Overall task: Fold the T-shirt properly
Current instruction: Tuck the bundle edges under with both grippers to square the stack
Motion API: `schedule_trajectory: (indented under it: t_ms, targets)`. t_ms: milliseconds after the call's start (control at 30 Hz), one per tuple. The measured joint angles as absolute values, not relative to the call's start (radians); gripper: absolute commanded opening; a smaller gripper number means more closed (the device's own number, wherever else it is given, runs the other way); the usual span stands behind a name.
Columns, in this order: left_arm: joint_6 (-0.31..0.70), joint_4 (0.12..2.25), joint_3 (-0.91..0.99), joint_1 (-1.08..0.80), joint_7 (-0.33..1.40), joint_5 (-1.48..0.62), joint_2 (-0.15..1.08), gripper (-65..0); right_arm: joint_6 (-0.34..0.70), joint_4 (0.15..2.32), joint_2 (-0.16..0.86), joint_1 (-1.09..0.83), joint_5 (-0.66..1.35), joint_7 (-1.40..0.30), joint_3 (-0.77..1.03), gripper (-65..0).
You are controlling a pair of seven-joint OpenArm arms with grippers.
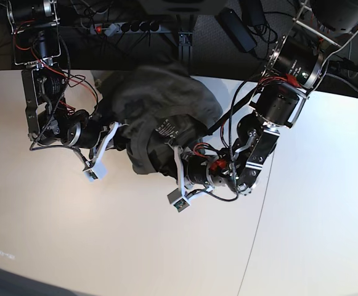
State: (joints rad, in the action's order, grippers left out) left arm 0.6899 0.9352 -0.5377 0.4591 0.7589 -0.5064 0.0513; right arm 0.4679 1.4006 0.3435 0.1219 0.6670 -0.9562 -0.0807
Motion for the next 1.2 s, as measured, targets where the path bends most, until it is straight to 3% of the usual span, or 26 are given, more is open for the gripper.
schedule_trajectory:
  t_ms: [367,600,700,900,1200]
  targets:
    - [0.690,0.933,-0.474,0.566,0.833,-0.506,0.025,-65.0,0.467,1.407,0.344,0.062,0.714,-0.943,-0.065,-65.0]
    - [0.689,1.132,-0.189,0.605,1.154,-0.759,0.053,-65.0,0.467,1.407,0.344,0.060,0.702,-0.925,-0.065,-65.0]
    - [0.689,1.253,-0.115,0.504,1.218,-0.891,0.147,-65.0,0.467,1.409,0.344,0.060,0.686,-0.924,-0.065,-65.0]
    - [0.690,1.505,-0.049,0.227,1.227,-0.926,0.324,-65.0,0.467,1.409,0.344,0.060,0.674,-0.902,-0.065,-65.0]
    - [0.689,1.665,0.075,-0.126,1.216,-0.947,0.401,-65.0,0.468,1.407,0.343,0.086,0.632,-0.908,-0.066,-65.0]
